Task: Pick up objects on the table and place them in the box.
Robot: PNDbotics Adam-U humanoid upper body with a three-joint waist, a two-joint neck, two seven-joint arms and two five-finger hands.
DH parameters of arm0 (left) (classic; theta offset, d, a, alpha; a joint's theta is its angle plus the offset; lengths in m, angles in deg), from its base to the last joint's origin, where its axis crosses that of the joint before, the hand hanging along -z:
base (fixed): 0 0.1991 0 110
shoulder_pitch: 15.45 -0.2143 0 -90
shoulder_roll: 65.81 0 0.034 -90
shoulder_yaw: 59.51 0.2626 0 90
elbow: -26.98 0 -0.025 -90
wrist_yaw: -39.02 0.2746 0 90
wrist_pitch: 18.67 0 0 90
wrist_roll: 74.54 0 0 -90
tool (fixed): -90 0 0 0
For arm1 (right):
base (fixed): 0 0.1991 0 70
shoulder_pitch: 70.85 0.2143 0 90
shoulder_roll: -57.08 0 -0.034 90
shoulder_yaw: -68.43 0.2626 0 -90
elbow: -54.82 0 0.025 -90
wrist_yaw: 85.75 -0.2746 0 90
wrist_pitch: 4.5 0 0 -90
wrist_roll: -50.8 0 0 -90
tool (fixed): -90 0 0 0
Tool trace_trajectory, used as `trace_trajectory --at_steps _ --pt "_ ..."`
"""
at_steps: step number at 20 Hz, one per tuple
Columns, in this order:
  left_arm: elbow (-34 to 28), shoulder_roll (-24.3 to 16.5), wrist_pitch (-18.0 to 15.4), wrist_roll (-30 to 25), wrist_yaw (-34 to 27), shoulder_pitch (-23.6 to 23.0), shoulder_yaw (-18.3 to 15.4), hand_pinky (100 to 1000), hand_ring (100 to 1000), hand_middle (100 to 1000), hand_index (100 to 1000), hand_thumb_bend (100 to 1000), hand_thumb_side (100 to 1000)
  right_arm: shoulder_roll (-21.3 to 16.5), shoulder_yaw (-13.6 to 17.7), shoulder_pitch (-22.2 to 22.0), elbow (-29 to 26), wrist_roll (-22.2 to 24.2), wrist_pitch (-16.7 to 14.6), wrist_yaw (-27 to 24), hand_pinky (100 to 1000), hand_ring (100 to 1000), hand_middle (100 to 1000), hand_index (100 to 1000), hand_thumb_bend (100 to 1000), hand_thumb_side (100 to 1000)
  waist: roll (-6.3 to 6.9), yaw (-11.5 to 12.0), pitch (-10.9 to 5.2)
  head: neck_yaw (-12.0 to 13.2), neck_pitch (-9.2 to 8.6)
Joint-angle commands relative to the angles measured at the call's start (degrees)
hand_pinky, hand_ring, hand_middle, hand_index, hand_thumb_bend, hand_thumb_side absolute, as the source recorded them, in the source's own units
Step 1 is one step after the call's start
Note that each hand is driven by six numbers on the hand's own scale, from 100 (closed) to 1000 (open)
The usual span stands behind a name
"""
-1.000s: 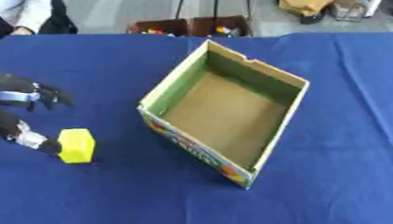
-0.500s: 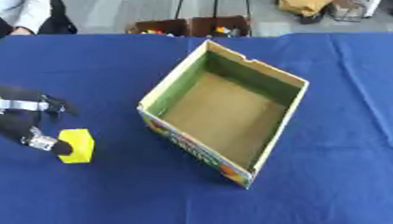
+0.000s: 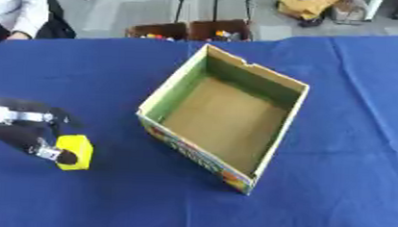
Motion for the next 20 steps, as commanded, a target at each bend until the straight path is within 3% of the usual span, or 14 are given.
trace_trajectory --at_steps 1,6,20 --pt "0.5 -1.0 -0.6 0.0 0.8 0.8 0.1 667 803 959 1000 672 829 -0.3 0.5 0.4 -1.0 0.1 0.1 -0.4 767 742 633 789 100 538 0.65 0.1 -0.33 0.2 -0.62" --pt "1.7 -0.7 -1.2 0.0 2.2 0.7 0.3 645 787 960 1000 587 771 -0.3 0.6 0.4 -1.0 0.0 0.1 -0.6 768 742 630 787 100 537 0.59 -0.1 -0.11 0.2 -0.74" --pt "1.8 0.2 -3.2 2.4 4.5 1.1 0.7 486 654 905 1000 585 738 0.0 0.9 0.2 -1.0 0.1 0.6 -0.6 773 742 619 775 100 535 0.47 -0.1 0.39 0.2 -1.03"
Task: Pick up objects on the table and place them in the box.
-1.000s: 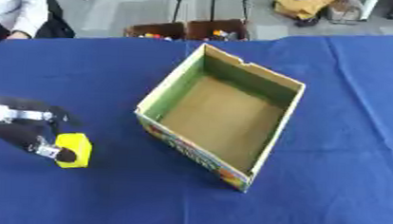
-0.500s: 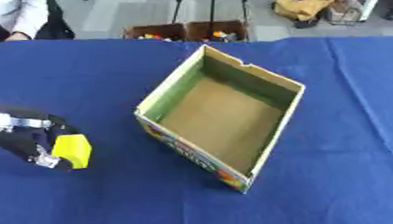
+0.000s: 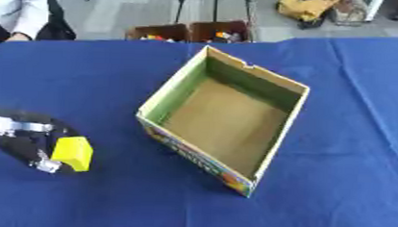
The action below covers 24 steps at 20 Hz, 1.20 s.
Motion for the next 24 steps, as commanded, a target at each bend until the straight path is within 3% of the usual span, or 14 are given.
trace_trajectory --at_steps 1,5,7,14,20,24 --pt "-0.5 -0.7 -0.7 1.5 1.4 0.7 0.3 444 614 891 1000 536 695 -0.4 0.5 0.6 -1.0 -0.1 0.2 -0.3 774 742 616 773 100 535 0.47 0.0 0.05 0.1 -0.54" --pt "0.3 -0.2 -1.3 2.8 2.7 0.7 0.9 391 565 867 1000 389 599 -0.4 0.7 0.5 -1.0 -0.3 0.4 -0.4 775 741 614 772 100 531 0.43 -0.1 0.14 0.2 -0.55" --pt "0.7 -0.1 -1.4 3.2 3.0 0.7 1.0 363 544 851 996 363 589 -0.4 0.8 0.5 -1.0 -0.5 0.5 -0.4 775 741 613 773 100 532 0.42 -0.2 0.18 0.3 -0.57" --pt "1.2 0.3 -0.5 4.8 2.7 0.9 1.3 258 470 731 826 296 604 -0.4 1.1 0.3 -1.0 -1.0 0.9 -0.2 775 741 608 773 100 533 0.31 -0.2 0.39 0.3 -0.41" --pt "1.3 0.3 0.0 6.0 4.2 0.7 1.4 249 467 636 716 333 616 -0.3 1.3 -0.1 -1.0 -1.3 1.1 -0.1 776 741 606 775 100 532 0.40 -0.1 0.33 0.3 -0.30" --pt "0.9 0.3 0.3 7.8 5.1 0.8 1.2 224 454 560 675 237 574 -0.2 1.3 -0.3 -1.0 -1.3 1.3 0.0 777 741 604 775 100 532 0.46 0.0 0.26 0.2 -0.31"
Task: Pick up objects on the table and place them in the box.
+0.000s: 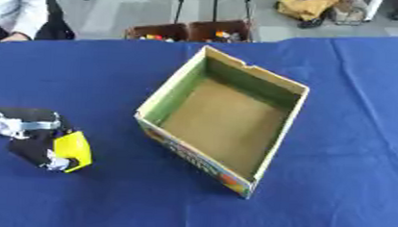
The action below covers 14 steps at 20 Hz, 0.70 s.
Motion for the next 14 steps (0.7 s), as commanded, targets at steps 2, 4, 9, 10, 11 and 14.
trace_trajectory --at_steps 2,4,9,10,11,14 --pt "-0.5 -1.3 0.4 2.2 1.4 0.3 -0.4 195 432 542 661 177 535 -0.7 0.6 0.4 -1.0 -0.1 0.1 0.0 777 742 604 775 100 531 0.47 0.2 -0.08 -0.1 -0.22" --pt "-0.9 -1.6 0.5 3.0 1.5 0.4 -0.8 186 429 539 659 121 498 -0.7 0.6 0.4 -1.0 -0.2 0.2 0.0 778 742 604 775 100 530 0.50 0.2 -0.19 -0.1 -0.16" --pt "-2.6 -2.6 0.8 4.1 1.4 0.5 -2.2 157 411 524 651 100 461 -0.6 0.6 0.3 -1.0 -0.5 0.4 0.0 778 742 604 776 100 532 0.59 0.4 -0.52 -0.2 -0.20" --pt "-3.0 -2.7 1.0 4.2 1.2 0.5 -2.4 154 409 522 650 100 453 -0.6 0.6 0.2 -1.0 -0.5 0.4 0.0 778 742 604 776 100 529 0.60 0.4 -0.57 -0.2 -0.26" --pt "-3.3 -2.8 1.1 4.4 1.0 0.5 -2.7 149 406 520 648 100 449 -0.6 0.6 0.2 -1.0 -0.5 0.4 0.0 778 742 604 776 100 528 0.60 0.5 -0.61 -0.3 -0.31" --pt "-4.4 -3.0 1.7 5.3 0.4 0.3 -3.5 114 378 497 620 100 459 -0.6 0.7 0.1 -1.0 -0.6 0.5 0.0 778 742 604 776 100 529 0.60 0.5 -0.74 -0.4 -0.41"
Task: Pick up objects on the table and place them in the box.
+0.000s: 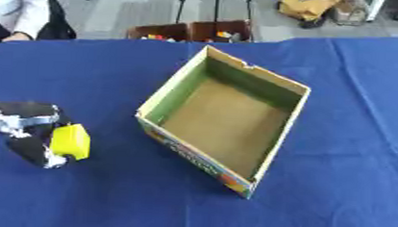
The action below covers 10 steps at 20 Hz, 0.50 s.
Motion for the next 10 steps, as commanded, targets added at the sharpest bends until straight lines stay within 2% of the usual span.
trace_trajectory --at_steps 1,10 --pt "-1.9 -2.7 0.6 1.1 -0.9 0.3 -1.9 110 375 496 618 100 459 -0.6 0.4 0.4 -1.0 -0.2 0.1 0.0 778 742 604 776 100 528 0.59 0.2 -0.78 -0.2 -0.43" --pt "-7.6 -4.0 2.2 1.9 -4.3 1.9 -5.2 100 361 488 619 100 452 -0.6 0.4 0.2 -1.0 -0.6 0.4 0.1 778 743 605 777 100 526 0.78 0.2 -1.30 -0.2 0.04"
